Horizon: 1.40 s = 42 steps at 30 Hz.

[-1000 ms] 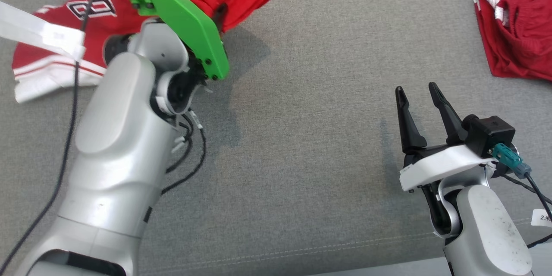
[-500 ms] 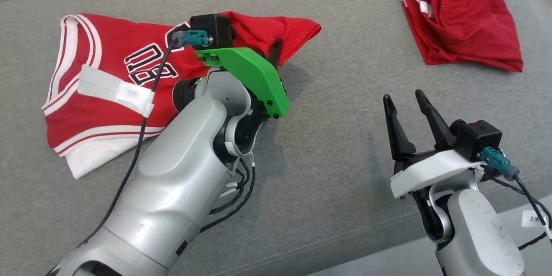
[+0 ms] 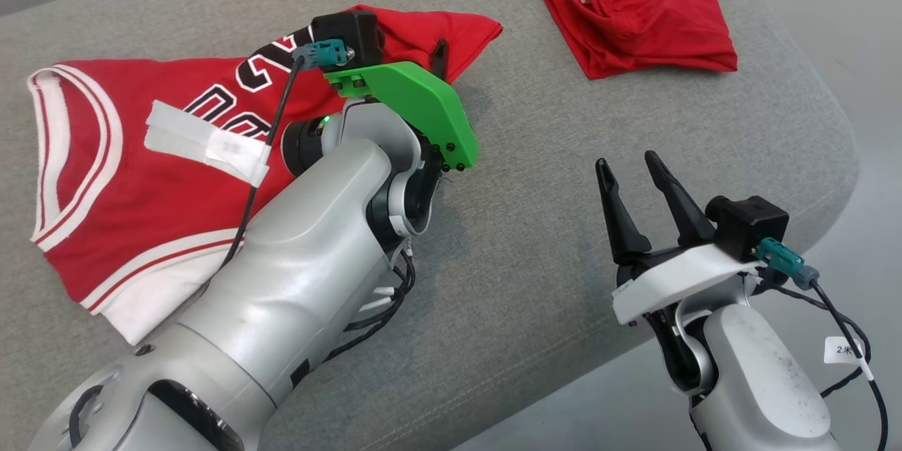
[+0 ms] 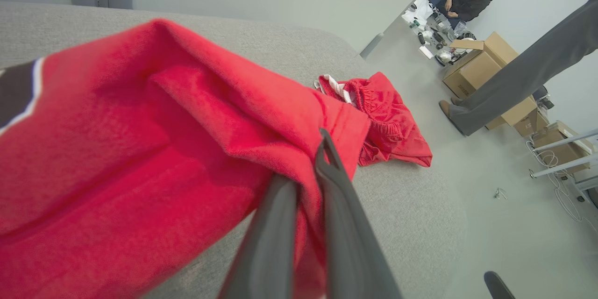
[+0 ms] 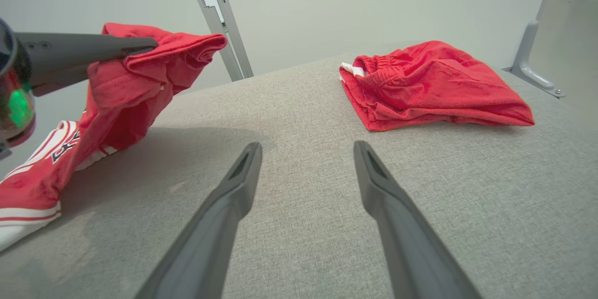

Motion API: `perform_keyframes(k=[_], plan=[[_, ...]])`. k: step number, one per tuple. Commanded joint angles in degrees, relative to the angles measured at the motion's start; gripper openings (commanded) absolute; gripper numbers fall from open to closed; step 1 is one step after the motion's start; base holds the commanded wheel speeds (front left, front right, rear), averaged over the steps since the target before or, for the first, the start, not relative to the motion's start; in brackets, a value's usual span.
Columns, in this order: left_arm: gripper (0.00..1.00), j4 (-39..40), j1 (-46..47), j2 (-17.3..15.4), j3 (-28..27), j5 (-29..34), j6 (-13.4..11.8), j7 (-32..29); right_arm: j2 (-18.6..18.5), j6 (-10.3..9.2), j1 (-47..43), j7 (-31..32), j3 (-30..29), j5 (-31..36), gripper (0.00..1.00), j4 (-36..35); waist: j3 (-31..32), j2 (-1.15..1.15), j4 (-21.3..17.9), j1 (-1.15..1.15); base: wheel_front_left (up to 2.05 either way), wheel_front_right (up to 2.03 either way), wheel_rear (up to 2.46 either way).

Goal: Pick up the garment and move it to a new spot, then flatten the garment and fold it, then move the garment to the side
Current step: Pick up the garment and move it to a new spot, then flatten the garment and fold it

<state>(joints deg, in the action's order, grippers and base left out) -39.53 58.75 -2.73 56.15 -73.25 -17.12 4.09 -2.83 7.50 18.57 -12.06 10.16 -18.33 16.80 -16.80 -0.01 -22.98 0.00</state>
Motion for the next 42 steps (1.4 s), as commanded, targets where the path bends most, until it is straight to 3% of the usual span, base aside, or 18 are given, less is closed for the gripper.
perform_keyframes(k=[1,2,3,4,10,16,27,36,42], plan=[[0.0,-1.43,1.28,-0.3,1.17,-1.31,-0.48,0.86,-0.11,-0.02,1.11,-0.69,0.47,-0.73,1.0,0.74,-2.33,0.01,-3.06,0.0,0.0,0.0,0.0],[0.05,-2.27,1.53,-0.28,1.97,-1.84,-0.62,1.31,-0.1,-0.02,1.44,-0.95,0.73,-1.11,1.0,1.21,-2.69,0.01,-3.52,0.0,0.0,0.0,0.0],[0.44,-2.92,1.84,-0.29,2.89,-2.61,-0.58,1.7,-0.11,-0.02,1.76,-1.17,0.86,-1.26,1.0,1.69,-2.96,0.01,-3.82,0.0,0.0,0.0,0.0],[1.0,-3.23,2.16,-0.29,3.55,-3.43,-0.51,2.3,-0.11,-0.02,2.07,-1.42,0.94,-1.42,1.0,2.11,-3.23,0.01,-4.02,0.0,0.0,0.0,0.0],[1.0,-4.09,3.86,-0.3,9.03,-5.24,0.62,2.89,-0.11,-0.02,2.95,-2.24,0.62,-1.62,1.0,4.24,-3.83,0.01,-3.68,0.0,0.0,0.0,0.0],[1.0,-5.06,6.34,-0.28,15.26,-3.0,3.61,2.96,-0.15,-0.02,3.35,-2.84,-1.07,-0.34,1.0,6.14,-2.82,0.01,0.04,0.0,0.0,0.0,0.0],[1.0,-6.34,3.85,-0.26,16.82,0.21,7.43,7.51,-0.15,-0.02,2.69,-2.01,-4.28,3.0,1.0,6.39,0.76,0.01,8.26,0.0,0.0,0.0,0.0],[1.0,-8.51,-0.22,-0.94,16.26,5.72,9.62,11.05,-0.18,-0.02,0.5,0.4,-7.01,5.37,1.0,4.15,3.81,0.01,14.25,0.0,0.0,0.0,0.0],[1.0,-0.05,-8.14,-4.95,5.26,14.47,7.48,11.11,-0.15,-0.02,-1.59,1.48,-8.47,5.9,1.0,2.27,4.85,0.01,17.52,0.0,0.0,0.0,0.0]])
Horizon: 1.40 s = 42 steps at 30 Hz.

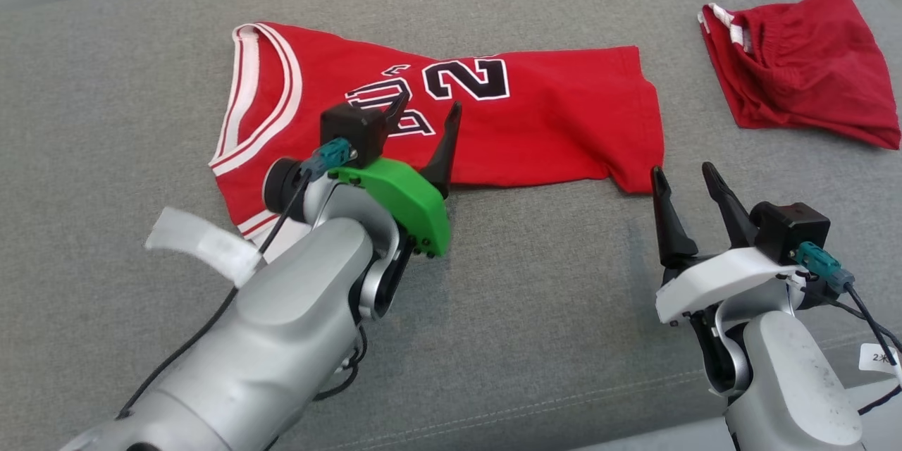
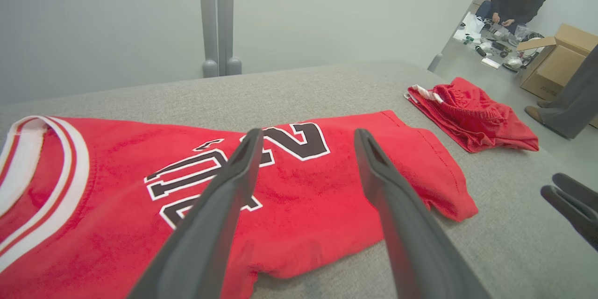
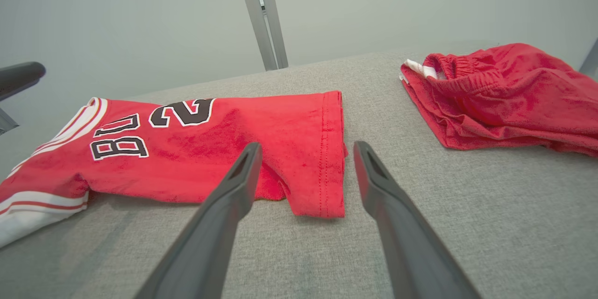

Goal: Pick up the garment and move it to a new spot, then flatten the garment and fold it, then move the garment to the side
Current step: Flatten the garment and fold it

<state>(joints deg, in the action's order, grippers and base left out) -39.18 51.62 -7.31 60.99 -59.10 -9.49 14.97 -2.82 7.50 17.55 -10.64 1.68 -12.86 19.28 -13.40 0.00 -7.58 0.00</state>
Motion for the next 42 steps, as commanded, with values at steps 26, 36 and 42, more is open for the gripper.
perform_keyframes(k=[26,36,42], plan=[[1.0,12.31,-34.29,-8.26,-25.56,12.25,0.85,0.28,-0.18,-0.02,-3.57,2.87,0.97,1.1,1.0,-3.22,4.39,0.0,3.7,0.0,0.0,0.0,0.0],[1.0,0.33,-24.92,-7.64,-28.68,9.86,4.45,-0.81,-0.16,-0.02,-3.17,4.39,1.22,2.31,1.0,-5.41,1.57,0.0,0.74,0.0,0.0,0.0,0.0],[1.0,-6.72,-20.08,-7.93,-28.24,9.72,6.36,-3.21,-0.17,-0.02,-2.96,4.93,1.35,2.51,1.0,-6.65,-0.02,0.0,-0.67,0.0,0.0,0.0,0.0]])
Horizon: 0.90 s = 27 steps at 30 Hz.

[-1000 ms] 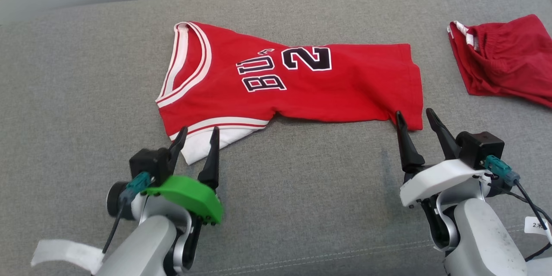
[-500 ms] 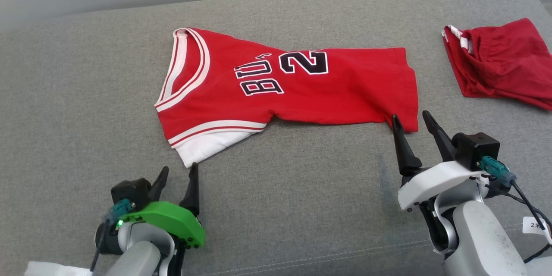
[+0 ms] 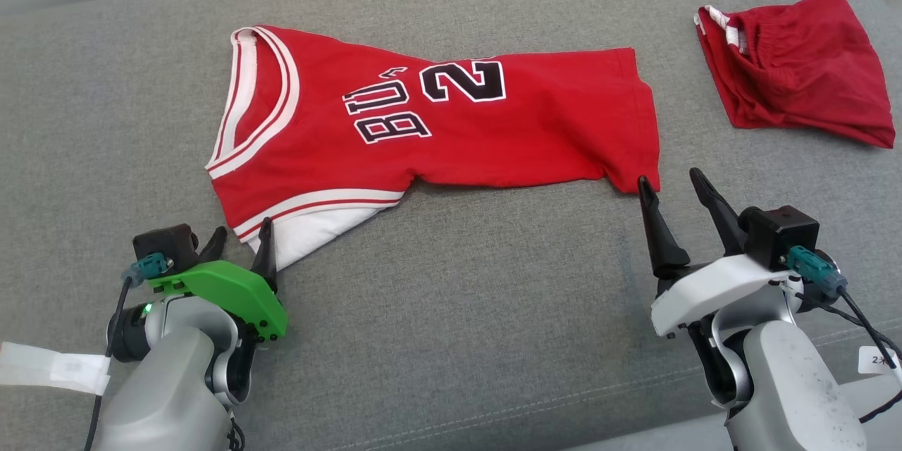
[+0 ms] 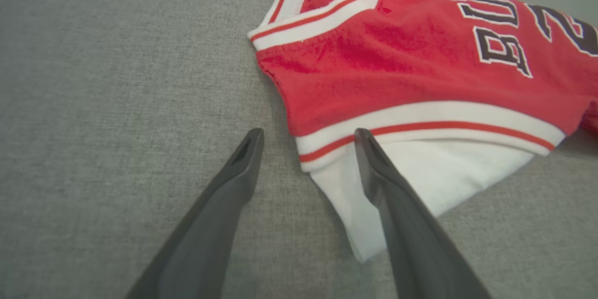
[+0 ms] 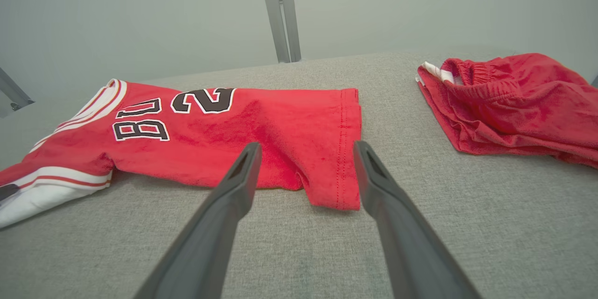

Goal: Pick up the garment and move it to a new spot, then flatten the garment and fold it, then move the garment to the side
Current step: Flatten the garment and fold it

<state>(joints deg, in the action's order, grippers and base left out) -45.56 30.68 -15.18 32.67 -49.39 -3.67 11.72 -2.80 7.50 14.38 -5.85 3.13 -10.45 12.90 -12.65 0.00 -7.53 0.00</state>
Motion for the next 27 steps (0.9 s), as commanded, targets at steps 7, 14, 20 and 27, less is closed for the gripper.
perform_keyframes(k=[7,14,20,27], plan=[[0.0,-3.06,4.76,0.46,1.2,0.41,4.17,-0.67,-0.18,-0.02,-0.16,0.14,-1.38,0.4,1.0,-1.27,-1.79,0.0,-0.43,0.0,0.0,0.0,0.0],[0.0,2.54,4.34,-0.13,1.66,2.29,4.58,2.02,-0.2,-0.02,-0.3,-0.18,-1.54,-0.16,1.0,-0.85,-1.19,0.0,0.52,0.0,0.0,0.0,0.0],[0.0,16.6,-0.82,-2.66,1.85,4.44,1.78,2.86,-0.18,-0.02,-1.43,-0.33,-2.51,0.07,1.0,-0.4,0.41,0.0,1.77,0.0,0.0,0.0,0.0],[0.0,36.16,-6.55,-7.56,1.79,5.92,-4.04,-0.72,-0.2,-0.02,-1.78,-0.06,-2.85,-0.01,1.0,-0.73,1.44,0.0,2.61,0.0,0.0,0.0,0.0]])
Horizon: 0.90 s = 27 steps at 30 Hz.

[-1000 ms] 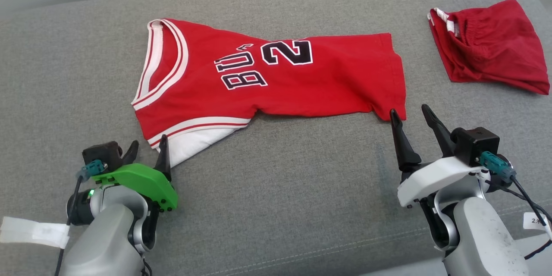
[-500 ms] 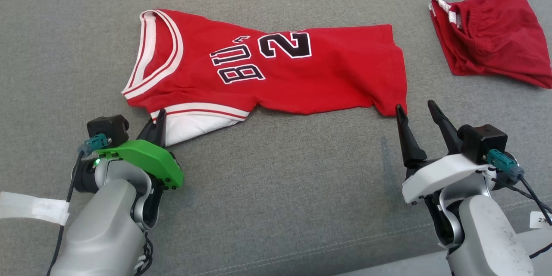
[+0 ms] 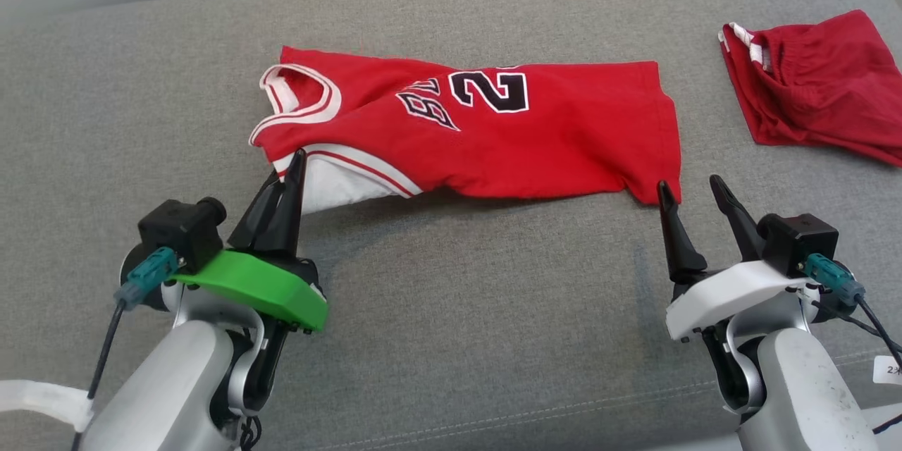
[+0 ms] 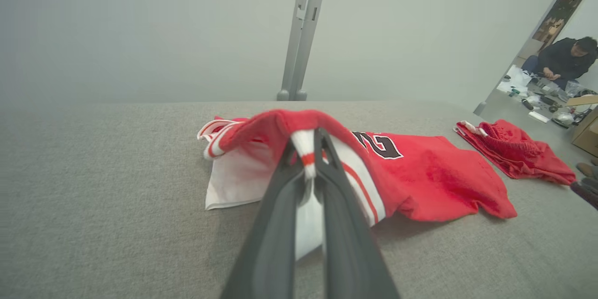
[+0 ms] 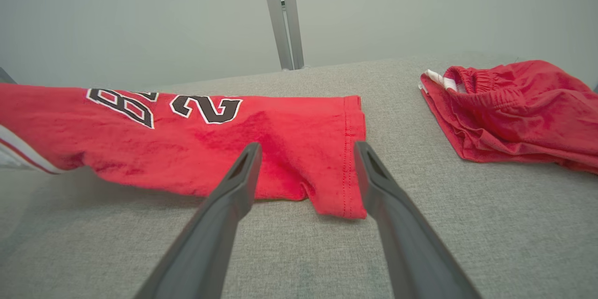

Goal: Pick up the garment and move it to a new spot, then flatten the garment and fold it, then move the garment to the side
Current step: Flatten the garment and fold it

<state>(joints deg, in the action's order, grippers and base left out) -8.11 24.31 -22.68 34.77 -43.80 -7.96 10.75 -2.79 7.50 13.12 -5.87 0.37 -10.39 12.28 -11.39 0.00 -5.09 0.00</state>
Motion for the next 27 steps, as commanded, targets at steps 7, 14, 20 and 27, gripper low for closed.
perform_keyframes(k=[7,14,20,27], plan=[[0.0,16.28,-4.15,-4.41,-1.05,-0.38,-5.64,-5.78,-0.2,-0.02,-0.31,0.02,0.2,-0.52,1.0,-0.38,0.14,0.0,0.12,0.0,0.0,0.0,0.0],[0.0,15.61,-3.9,-4.11,-2.06,-4.56,-6.66,-10.38,-0.21,-0.02,0.88,-0.2,0.45,-0.49,1.0,-0.31,-1.36,0.0,-0.68,0.0,0.0,0.0,0.0],[0.0,1.9,0.93,-0.72,-2.26,-8.2,-3.86,-12.3,-0.2,-0.02,2.04,-0.4,1.5,-1.02,1.0,0.23,-3.04,0.0,-2.04,0.0,0.0,0.0,0.0],[0.0,-16.38,11.0,1.62,-3.33,-8.78,-1.01,-12.89,-0.2,-0.02,3.96,-0.8,2.3,-1.22,1.0,0.72,-5.62,0.0,-4.66,0.0,0.0,0.0,0.0]])
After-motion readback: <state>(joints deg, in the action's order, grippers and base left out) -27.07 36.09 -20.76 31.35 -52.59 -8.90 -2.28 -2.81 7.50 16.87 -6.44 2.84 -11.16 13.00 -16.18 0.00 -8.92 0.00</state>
